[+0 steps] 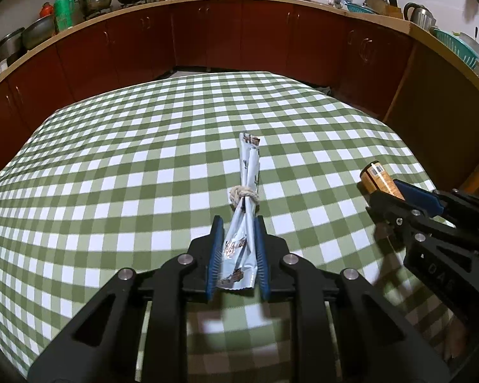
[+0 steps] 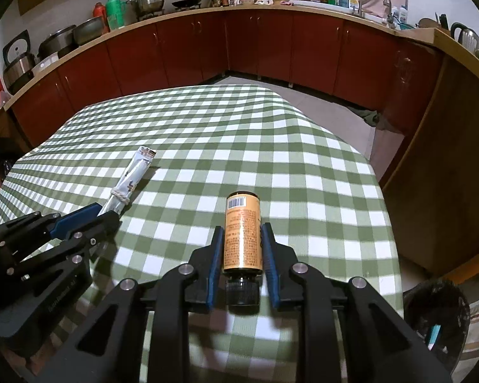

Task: Collect trash
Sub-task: 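Grasp the white rolled paper with the left tool while the right tool holds the bottle, then carry the white paper and orange-brown bottle over the black bin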

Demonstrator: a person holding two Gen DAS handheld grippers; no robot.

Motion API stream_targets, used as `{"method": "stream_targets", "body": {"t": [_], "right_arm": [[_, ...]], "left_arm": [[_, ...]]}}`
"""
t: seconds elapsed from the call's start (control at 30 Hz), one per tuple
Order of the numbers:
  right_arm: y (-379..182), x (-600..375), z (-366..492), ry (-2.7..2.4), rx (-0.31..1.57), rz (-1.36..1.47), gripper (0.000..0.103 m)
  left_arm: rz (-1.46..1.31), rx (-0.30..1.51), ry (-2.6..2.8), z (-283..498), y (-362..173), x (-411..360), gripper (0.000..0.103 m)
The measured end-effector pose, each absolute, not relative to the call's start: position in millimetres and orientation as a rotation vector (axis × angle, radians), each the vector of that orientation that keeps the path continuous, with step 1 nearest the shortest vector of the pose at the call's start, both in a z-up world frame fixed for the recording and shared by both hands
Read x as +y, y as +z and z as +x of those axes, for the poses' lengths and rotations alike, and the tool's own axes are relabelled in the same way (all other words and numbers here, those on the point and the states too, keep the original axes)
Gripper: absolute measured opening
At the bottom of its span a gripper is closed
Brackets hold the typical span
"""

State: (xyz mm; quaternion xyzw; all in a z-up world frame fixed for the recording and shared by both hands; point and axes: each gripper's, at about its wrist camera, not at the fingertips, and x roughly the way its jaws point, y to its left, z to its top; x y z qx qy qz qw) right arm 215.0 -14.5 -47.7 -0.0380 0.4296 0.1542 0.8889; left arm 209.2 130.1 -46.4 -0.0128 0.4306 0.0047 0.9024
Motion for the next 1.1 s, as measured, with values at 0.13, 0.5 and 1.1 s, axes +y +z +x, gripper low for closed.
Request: {"method": "stream_targets", "body": {"t": [0.13,0.5,1.1], "right_arm": [[-43,-18,196,0.321,0.873,-0.075,0.025],[-33,-44,155,0.296,0.83,-0.034,0.025],[-14,-137,104,0.135,0.756,0.021,0.025]], "left_arm": [[-0.023,0.881,0.016,193,-44,133,0.019],[0.022,0.826,0.015,138,-26,114,0.019],[0.068,0.754,-0.124,97,-2,25,0.019]]}}
